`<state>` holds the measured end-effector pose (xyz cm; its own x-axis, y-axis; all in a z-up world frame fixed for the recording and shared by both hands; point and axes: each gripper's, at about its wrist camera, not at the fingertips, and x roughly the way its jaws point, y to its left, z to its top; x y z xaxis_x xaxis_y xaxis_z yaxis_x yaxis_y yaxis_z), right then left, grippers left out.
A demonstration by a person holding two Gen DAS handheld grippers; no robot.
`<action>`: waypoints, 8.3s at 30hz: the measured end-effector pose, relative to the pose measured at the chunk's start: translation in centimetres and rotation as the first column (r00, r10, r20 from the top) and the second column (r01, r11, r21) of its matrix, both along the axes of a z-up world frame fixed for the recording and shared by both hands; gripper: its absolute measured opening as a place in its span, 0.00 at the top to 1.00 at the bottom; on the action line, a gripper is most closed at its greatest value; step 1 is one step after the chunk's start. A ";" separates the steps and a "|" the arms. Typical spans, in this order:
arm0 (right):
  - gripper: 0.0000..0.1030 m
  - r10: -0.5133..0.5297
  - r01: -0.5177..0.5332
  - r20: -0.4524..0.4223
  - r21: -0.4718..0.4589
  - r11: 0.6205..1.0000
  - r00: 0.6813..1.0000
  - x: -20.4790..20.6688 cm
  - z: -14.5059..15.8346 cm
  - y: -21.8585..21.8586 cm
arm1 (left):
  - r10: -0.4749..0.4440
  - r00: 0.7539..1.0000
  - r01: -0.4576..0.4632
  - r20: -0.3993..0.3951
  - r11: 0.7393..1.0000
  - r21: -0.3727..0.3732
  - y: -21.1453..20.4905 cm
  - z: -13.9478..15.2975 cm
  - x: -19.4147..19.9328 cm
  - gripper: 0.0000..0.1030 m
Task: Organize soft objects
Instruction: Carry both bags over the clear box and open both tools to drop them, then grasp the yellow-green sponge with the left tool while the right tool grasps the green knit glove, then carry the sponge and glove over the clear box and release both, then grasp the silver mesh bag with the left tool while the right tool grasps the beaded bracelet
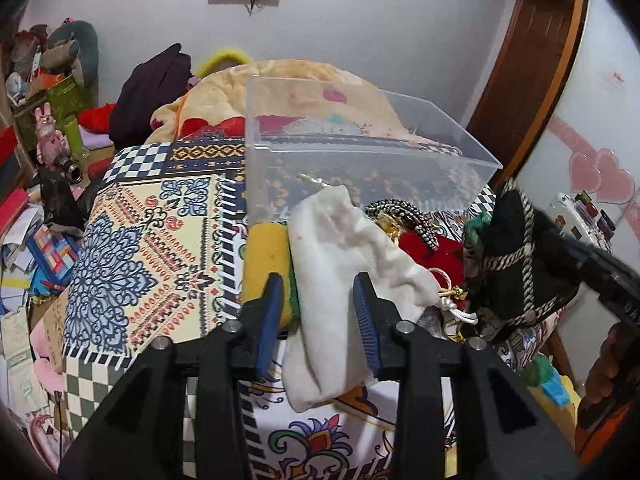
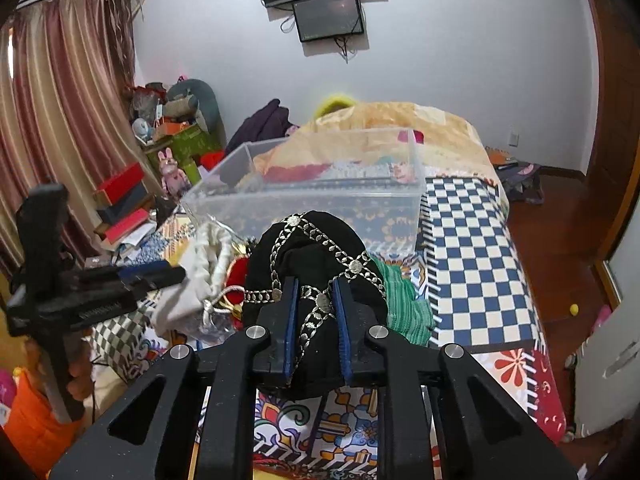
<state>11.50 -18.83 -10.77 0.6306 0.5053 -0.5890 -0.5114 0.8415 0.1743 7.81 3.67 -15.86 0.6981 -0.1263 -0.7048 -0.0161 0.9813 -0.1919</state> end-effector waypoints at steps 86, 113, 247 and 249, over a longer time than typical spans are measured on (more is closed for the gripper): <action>0.76 0.025 -0.030 -0.034 -0.166 0.986 0.999 11.4 -0.5 7.2 | -0.067 0.997 0.070 -0.030 0.990 0.122 -1.6 1.8 14.8 0.83; 0.15 -0.035 0.045 0.090 -0.106 0.993 0.995 5.1 1.6 2.1 | 0.006 0.989 -0.028 0.145 0.988 0.155 1.5 6.5 4.0 0.33; 0.48 0.190 -0.203 -0.149 -0.074 0.976 0.970 6.0 -4.4 6.7 | -0.044 0.999 0.045 -0.017 0.998 0.046 -0.1 1.0 2.7 0.35; 0.57 0.201 -0.213 -0.161 -0.058 0.975 0.966 6.0 -4.6 6.9 | -0.065 0.997 0.066 -0.038 0.997 0.031 -0.4 0.2 2.4 0.35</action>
<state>17.49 -11.97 -15.33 0.4161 0.5664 -0.7114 -0.6478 0.7337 0.2052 10.22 3.31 -15.65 0.6624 -0.1477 -0.7345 0.0417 0.9861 -0.1607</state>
